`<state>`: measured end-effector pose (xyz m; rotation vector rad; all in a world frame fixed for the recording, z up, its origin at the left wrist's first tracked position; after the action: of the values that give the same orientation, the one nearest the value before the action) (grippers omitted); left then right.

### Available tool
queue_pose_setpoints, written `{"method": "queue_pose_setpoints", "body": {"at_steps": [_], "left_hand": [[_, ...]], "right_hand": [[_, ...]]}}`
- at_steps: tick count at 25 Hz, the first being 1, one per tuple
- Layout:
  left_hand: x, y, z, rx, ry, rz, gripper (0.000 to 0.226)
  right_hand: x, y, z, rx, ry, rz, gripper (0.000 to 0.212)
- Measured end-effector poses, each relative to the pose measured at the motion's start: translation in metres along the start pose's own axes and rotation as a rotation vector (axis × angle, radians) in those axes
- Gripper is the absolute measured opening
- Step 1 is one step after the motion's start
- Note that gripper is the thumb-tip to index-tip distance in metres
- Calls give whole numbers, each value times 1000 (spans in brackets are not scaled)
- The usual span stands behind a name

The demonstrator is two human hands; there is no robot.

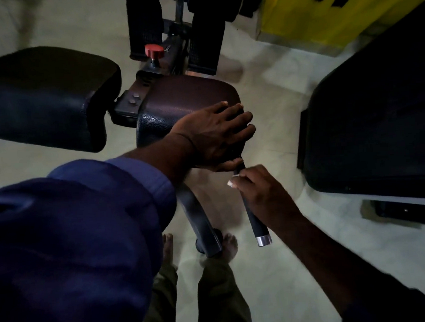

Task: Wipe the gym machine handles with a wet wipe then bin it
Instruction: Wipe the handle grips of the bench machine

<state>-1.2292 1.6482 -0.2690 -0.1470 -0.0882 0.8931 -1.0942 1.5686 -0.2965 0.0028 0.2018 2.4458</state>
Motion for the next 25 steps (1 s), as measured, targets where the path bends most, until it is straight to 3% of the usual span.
{"method": "queue_pose_setpoints", "body": {"at_steps": [3,6,9,12,16,22,25], "left_hand": [[-1,-9,13,-1,-92,-71,76],[-2,-9,14,-16,-91,-82,75],[-1,-9,13,-5,-72,-75,74],[1,-9,12,20,-75,-76,75],[1,-9,11,29,-51,-68,76],[1,-8,13,24,-12,-59,75],[2,-9,13,26,-23,-59,76]], "right_hand": [[17,2,-3,-91,76,-70,24],[-43,23,14,-53,134,-54,46],[-67,34,20,-48,186,6,42],[-23,16,10,-84,134,85,41],[21,-11,5,-5,76,-6,33],[-99,37,31,60,186,-112,46],[-91,31,30,26,202,-92,43]]}}
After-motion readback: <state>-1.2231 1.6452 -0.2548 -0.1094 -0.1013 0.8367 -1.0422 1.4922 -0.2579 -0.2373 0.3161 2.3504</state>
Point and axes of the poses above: each hand's wrist, its own x-axis towards the middle knuckle, its own z-axis out of the back of the hand, y = z × x, the point moved 8 cm from there along x, towards the middle knuckle, and after that the axes turned 8 degrees about -x, right-handed, at the moved point
